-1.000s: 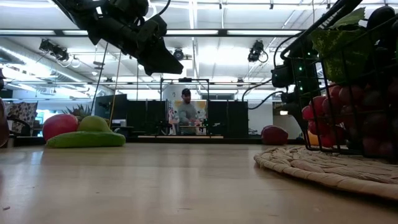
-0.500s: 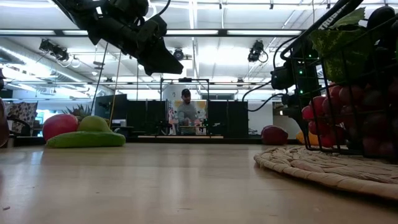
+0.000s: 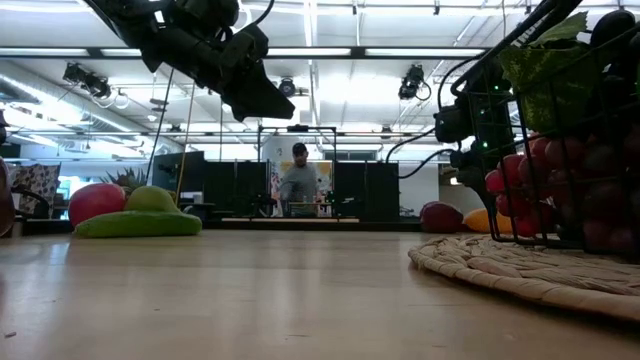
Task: Build produce basket
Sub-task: Put the yellow mango into the black wire basket
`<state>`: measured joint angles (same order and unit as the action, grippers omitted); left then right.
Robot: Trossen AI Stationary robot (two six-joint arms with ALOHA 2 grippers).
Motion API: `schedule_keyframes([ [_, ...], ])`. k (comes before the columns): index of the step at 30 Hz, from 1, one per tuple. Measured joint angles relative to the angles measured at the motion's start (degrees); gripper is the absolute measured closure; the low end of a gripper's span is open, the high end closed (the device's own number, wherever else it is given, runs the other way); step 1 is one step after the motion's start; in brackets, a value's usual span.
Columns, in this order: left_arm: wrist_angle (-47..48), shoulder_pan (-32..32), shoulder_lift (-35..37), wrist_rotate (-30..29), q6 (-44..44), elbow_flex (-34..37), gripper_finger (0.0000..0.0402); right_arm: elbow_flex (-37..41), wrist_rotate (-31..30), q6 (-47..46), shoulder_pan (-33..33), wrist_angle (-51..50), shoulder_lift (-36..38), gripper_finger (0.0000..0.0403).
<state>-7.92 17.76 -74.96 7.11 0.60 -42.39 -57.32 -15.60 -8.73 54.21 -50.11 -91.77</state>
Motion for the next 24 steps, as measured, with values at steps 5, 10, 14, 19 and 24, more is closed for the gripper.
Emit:
schedule_keyframes([
  [5, 0.0, 0.0, 0.0, 0.0, 0.0, 0.0, 0.0269, -2.7, -3.3, 4.7, -1.8, -4.0, 0.0, 0.0056],
  [10, 0.0, 0.0, 0.0, 0.0, 0.0, 0.0, 0.0269, -5.4, -8.4, 10.9, -2.9, -4.4, 0.0, 0.0056],
  [14, 0.0, 0.0, 0.0, 0.0, -0.4, 0.0, 0.0269, -5.8, -8.7, 14.8, -1.5, -2.0, 0.0, 0.0056],
  [19, 0.0, 0.0, 0.0, 0.0, -0.3, 0.0, 0.0269, -5.8, -7.2, 19.2, 1.3, -1.7, -0.9, 0.0056],
  [24, 0.0, 0.0, 0.0, 0.0, -0.1, 0.0, 0.0269, -5.7, -7.0, 24.1, 2.4, -1.0, -1.5, 0.0056],
])
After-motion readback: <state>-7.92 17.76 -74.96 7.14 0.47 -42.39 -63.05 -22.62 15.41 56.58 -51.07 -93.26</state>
